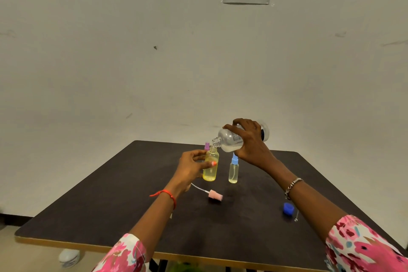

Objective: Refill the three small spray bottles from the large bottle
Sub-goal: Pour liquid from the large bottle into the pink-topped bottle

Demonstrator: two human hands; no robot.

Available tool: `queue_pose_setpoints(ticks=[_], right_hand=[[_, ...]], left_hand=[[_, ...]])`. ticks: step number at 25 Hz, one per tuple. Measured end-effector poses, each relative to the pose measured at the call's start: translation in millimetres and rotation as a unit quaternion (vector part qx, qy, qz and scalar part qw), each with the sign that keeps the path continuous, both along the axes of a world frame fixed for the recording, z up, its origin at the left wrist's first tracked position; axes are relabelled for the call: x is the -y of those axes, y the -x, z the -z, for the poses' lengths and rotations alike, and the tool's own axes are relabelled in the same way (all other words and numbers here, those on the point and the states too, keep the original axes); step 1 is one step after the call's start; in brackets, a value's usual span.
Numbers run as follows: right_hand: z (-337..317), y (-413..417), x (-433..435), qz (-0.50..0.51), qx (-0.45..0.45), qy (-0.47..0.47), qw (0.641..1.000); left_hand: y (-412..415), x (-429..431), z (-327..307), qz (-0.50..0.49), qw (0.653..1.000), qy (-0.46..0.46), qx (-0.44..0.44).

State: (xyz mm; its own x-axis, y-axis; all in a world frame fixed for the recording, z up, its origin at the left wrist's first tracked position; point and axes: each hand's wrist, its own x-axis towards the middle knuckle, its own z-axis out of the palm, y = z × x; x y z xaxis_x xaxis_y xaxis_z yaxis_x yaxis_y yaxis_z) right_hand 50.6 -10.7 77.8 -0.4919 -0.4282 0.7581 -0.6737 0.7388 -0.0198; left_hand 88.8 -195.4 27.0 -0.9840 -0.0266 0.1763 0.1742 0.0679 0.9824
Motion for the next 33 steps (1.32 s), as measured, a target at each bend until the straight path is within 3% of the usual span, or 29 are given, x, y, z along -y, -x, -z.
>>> queue_pose_setpoints(ticks=[33], right_hand=[[0.6, 1.0, -0.5, 0.002, 0.006, -0.003, 1.000]], left_hand=[[-2.1, -1.4, -0.5, 0.002, 1.000, -0.002, -0.002]])
